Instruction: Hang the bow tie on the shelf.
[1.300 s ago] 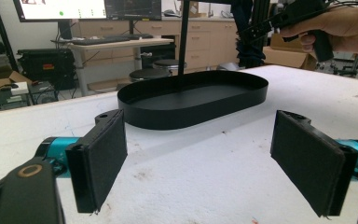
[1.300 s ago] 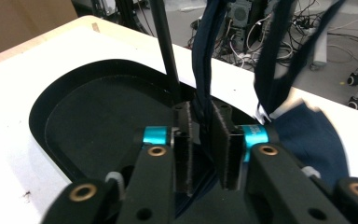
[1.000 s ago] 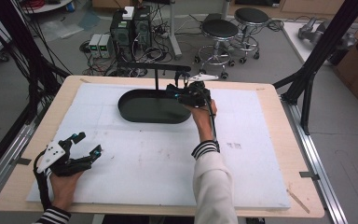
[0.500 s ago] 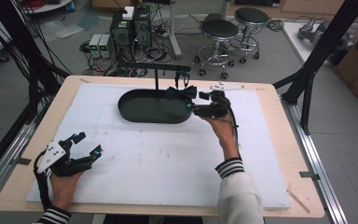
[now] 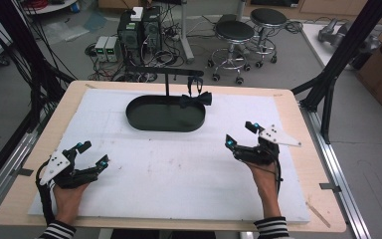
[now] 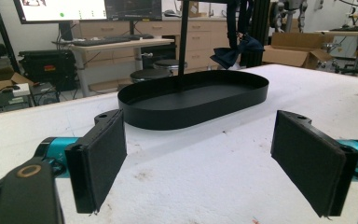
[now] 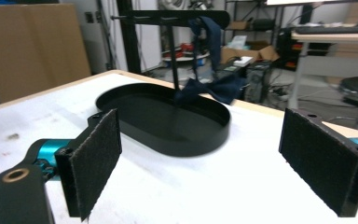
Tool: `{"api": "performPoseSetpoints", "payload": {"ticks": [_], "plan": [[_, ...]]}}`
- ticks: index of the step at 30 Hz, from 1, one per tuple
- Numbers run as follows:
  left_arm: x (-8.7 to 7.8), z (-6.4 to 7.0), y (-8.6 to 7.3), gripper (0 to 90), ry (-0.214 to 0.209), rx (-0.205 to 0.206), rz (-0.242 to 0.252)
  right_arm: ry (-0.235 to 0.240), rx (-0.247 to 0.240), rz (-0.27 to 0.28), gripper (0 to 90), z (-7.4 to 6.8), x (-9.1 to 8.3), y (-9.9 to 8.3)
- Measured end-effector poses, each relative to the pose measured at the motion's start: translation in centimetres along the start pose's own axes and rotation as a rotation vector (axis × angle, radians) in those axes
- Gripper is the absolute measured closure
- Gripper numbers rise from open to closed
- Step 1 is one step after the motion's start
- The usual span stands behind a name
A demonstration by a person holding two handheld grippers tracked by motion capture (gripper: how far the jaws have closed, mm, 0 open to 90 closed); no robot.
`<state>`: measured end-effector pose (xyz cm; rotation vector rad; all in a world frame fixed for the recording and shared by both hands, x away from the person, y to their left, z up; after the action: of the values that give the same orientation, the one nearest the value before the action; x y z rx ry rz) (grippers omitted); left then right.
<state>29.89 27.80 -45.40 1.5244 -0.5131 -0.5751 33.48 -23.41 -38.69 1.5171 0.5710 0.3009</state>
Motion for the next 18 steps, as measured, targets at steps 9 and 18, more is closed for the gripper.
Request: {"api": "performPoseSetpoints", "payload": {"ticks": [9, 18], "plan": [[0.0, 0.0, 0.0, 18.1, 0.004, 0.000, -0.001, -0.101, -0.022, 0.067, 11.3, 0.5, -2.5, -3.9], [0.0, 0.1, 0.0, 17.5, 0.022, 0.006, -0.001, -0.167, -0.013, 0.040, 11.3, 1.1, -3.1, -5.7]]}}
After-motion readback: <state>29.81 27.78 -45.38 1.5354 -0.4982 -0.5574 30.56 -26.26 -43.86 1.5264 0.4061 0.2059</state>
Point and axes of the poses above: each handheld gripper's, and its own axes: x roughly forward along the jaws, y roughly out of its top, z roughly to its right, the point moved 3 cm from there along x, roughly forward along the jaws, and after that the axes turned 5 degrees about -y, right-handed, at the moved point
